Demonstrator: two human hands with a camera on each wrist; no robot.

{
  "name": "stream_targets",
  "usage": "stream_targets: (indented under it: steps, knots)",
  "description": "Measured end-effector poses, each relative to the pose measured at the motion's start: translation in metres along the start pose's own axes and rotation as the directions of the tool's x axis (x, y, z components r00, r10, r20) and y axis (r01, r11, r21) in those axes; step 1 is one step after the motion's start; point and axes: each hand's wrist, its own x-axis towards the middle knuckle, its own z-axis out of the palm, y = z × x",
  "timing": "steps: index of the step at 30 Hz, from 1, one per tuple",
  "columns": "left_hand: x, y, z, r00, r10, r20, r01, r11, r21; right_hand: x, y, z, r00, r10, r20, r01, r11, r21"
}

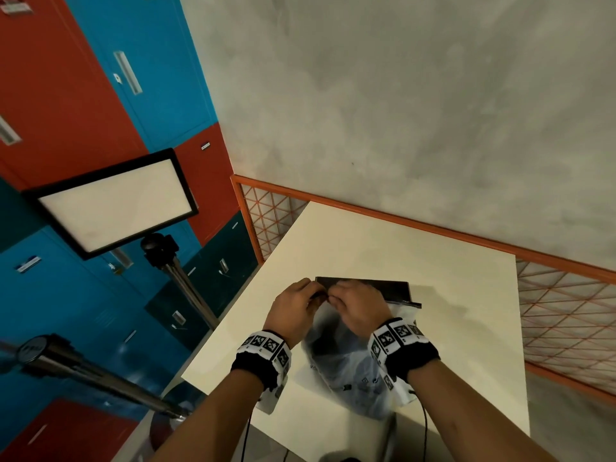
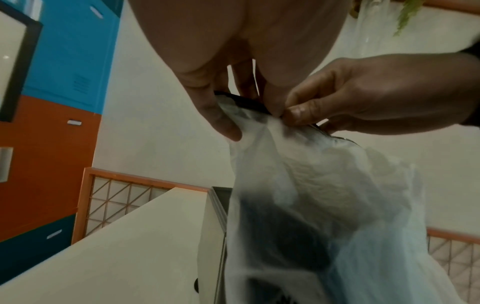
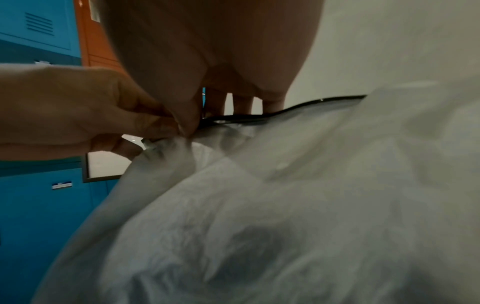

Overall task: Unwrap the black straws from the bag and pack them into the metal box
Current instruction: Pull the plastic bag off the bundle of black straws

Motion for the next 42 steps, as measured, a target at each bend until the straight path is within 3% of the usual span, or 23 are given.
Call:
stream_targets:
  steps: [19, 36, 42]
  knots:
    - [-0.015, -0.020, -0.014, 0.991, -0.129, -0.039, 0.124, 0.987, -0.105, -0.007, 0.008, -0.006, 0.997, 0.073, 0.030, -0.074, 0.996, 0.039]
    - [-0.019, -0.021, -0.018, 0.992, -0.078, -0.100, 0.065, 0.990, -0.127, -0.005, 0.011, -0.004, 0.997, 0.070, 0.044, -0.074, 0.993, 0.087]
    - [-0.019, -0.020, -0.022, 0.997, -0.051, -0.053, 0.044, 0.990, -0.133, -0.004, 0.012, -0.005, 0.997, 0.067, 0.050, -0.072, 0.992, 0.101]
